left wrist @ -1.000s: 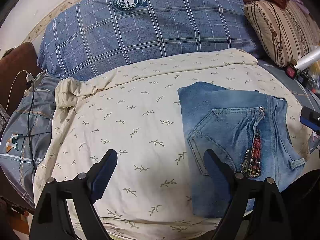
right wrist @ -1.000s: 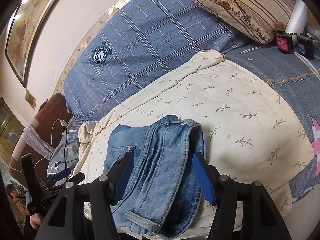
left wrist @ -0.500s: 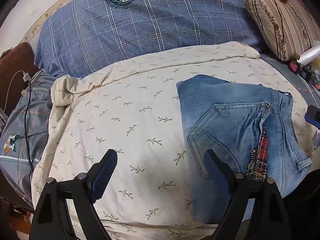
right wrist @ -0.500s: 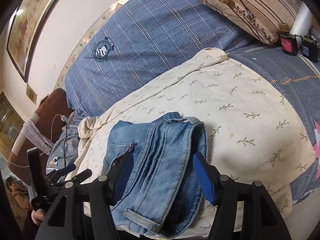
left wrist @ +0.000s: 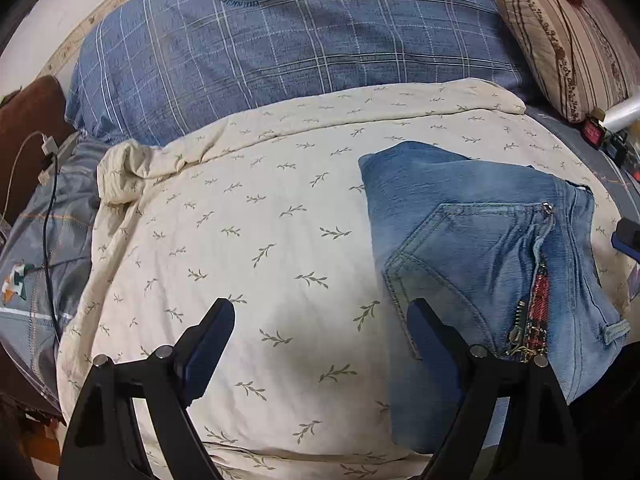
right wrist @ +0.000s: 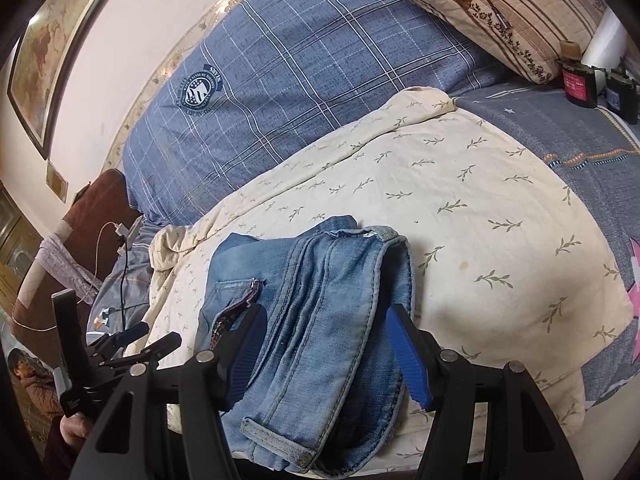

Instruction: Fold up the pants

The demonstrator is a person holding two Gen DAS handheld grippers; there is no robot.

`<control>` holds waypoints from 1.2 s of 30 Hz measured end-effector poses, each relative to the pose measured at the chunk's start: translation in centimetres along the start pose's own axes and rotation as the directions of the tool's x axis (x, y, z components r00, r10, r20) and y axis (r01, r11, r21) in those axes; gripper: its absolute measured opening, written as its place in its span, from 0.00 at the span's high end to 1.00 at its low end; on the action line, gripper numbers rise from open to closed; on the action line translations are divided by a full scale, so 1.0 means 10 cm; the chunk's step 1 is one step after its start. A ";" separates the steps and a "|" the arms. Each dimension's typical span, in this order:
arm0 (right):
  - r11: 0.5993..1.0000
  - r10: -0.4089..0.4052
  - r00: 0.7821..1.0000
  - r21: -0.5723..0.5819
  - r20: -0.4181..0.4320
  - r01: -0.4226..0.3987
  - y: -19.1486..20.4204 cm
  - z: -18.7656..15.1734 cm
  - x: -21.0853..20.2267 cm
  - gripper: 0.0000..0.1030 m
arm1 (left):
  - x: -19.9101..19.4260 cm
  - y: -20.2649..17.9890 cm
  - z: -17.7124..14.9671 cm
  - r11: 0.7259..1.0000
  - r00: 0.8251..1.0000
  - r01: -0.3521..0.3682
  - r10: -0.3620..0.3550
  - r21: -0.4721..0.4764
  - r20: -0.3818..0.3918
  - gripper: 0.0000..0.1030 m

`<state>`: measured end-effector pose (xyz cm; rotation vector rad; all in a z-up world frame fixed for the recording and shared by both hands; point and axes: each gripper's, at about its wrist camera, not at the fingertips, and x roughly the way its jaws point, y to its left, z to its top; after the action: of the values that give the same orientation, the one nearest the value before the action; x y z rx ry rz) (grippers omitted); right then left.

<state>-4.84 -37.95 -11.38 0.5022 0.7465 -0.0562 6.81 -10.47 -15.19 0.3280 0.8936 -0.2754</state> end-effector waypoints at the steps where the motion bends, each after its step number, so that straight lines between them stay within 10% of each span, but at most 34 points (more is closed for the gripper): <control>1: 1.000 -0.007 1.000 0.002 -0.007 0.007 -0.01 0.00 0.01 0.36 | 0.02 0.03 0.00 1.000 1.000 0.006 -0.006 -0.011 -0.009 0.14; 12: 0.995 -0.064 0.994 0.068 -0.090 0.070 -0.15 0.00 0.19 0.34 | 0.18 0.12 0.08 0.987 0.987 0.154 -0.156 -0.040 -0.048 0.14; 25: 0.991 -0.017 0.980 0.125 -0.197 0.043 -0.29 0.15 0.54 0.33 | 0.28 -0.12 0.14 0.927 0.927 0.374 -0.373 0.033 -0.031 0.14; 36: 0.987 0.063 0.968 0.159 -0.244 -0.024 -0.21 0.15 0.77 0.27 | 0.35 -0.16 0.18 0.916 0.917 0.398 -0.398 0.048 -0.023 0.14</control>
<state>1.29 -39.54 -16.42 0.6818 0.9808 -0.0100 9.62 -12.95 -17.21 0.1917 0.9638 -0.6759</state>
